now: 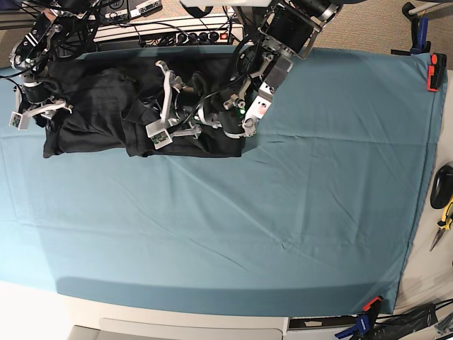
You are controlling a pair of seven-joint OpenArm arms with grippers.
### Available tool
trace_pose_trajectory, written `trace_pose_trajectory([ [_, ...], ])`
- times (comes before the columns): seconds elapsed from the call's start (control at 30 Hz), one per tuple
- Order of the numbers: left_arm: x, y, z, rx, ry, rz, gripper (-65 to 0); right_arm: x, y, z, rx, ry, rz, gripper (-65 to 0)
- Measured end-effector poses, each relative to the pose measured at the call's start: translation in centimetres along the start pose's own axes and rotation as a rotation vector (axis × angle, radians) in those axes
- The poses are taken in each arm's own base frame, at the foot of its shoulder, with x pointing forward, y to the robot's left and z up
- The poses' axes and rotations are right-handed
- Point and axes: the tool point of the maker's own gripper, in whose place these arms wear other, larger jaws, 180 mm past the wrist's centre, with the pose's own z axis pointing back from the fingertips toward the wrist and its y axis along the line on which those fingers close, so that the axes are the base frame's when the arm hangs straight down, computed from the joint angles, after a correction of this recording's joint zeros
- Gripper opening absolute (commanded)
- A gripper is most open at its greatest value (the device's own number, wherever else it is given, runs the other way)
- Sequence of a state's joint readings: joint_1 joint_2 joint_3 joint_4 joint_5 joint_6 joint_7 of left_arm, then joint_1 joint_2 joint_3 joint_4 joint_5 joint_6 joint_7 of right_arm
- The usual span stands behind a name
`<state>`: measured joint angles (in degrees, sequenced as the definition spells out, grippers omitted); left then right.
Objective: Fold the T-shirt properly
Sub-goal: 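Press and smooth the folded hem end with the left gripper, then open the left gripper and pull it back off the shirt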
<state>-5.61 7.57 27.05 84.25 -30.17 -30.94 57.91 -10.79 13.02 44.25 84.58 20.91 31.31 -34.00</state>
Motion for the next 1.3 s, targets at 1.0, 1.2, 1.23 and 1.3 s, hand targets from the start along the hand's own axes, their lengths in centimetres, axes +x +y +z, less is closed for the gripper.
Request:
trace_pose_trajectory([
  [1.0,7.7,9.9,1.4,0.559,-0.168,-0.235,-65.0,0.1,0.1,0.0,0.005,-0.006,-0.008,-41.6],
  [1.2,8.7,12.6,3.5,0.701,-0.109,-0.243,-65.0,0.1,0.1,0.0,0.005,-0.006,-0.009,-41.6],
  [1.23,7.8,12.7,3.4,0.691,-0.054,-0.217,-65.0,0.1,0.1,0.0,0.005,-0.006,-0.008,-41.6],
  [1.3,5.5,11.3,2.4,0.555,0.079,-0.173,-65.0,0.1,0.1,0.0,0.005,-0.006,-0.008,-41.6],
])
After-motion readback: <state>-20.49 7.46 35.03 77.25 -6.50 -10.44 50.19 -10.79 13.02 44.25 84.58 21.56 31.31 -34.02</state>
